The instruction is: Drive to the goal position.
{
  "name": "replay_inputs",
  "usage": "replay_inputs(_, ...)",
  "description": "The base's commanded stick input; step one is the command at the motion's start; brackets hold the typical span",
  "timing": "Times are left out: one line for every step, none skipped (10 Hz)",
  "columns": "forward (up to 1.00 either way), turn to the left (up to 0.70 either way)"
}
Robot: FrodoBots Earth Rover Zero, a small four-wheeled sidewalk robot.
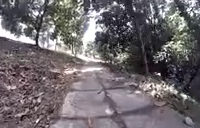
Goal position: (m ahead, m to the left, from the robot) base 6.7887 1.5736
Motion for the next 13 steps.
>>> replay_inputs(1.0, 0.0)
replay_inputs(1.0, 0.0)
replay_inputs(1.0, 0.0)
replay_inputs(1.0, 0.0)
replay_inputs(1.0, 0.0)
replay_inputs(1.0, 0.0)
replay_inputs(1.0, 0.39)
replay_inputs(1.0, 0.26)
replay_inputs(1.0, 0.07)
replay_inputs(1.0, 0.0)
replay_inputs(1.0, 0.0)
replay_inputs(1.0, 0.0)
replay_inputs(1.0, 0.0)
